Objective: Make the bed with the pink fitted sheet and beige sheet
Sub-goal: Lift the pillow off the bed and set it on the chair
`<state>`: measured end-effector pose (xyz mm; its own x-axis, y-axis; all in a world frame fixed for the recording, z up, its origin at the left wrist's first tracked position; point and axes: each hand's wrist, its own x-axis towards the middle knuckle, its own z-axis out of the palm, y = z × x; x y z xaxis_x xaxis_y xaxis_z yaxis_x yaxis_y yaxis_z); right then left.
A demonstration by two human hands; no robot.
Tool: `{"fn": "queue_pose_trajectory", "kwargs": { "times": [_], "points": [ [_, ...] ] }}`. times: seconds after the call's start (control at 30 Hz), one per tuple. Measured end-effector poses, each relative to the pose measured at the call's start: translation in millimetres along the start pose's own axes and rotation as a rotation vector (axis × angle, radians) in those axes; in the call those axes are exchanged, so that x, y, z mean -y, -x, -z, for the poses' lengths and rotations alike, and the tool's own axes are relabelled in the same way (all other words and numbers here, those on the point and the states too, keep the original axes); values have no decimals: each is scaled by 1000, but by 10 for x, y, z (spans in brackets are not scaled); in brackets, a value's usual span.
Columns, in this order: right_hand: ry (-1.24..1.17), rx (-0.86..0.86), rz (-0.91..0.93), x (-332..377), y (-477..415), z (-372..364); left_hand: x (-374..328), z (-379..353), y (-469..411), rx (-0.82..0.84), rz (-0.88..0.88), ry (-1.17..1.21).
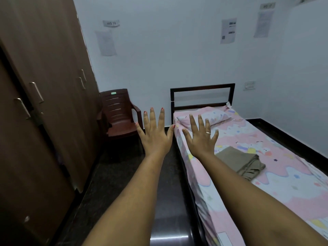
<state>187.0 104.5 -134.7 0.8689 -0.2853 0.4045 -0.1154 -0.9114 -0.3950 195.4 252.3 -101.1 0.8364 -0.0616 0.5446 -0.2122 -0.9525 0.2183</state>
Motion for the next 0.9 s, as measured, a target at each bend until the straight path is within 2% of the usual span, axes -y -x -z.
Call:
{"fn": "queue_pose_trajectory", "kwargs": {
  "times": [0.47,0.73,0.9],
  "points": [
    [3,115,-111,22,-2058,-1423,574,-1495,-1919,187,65,-10],
    [47,123,-168,45,-3122,-1948,729,-2163,-2984,228,39,27],
    [81,103,-237,-29,-3791,-2475,792,-2798,-3648,288,-61,58]
  ]
}}
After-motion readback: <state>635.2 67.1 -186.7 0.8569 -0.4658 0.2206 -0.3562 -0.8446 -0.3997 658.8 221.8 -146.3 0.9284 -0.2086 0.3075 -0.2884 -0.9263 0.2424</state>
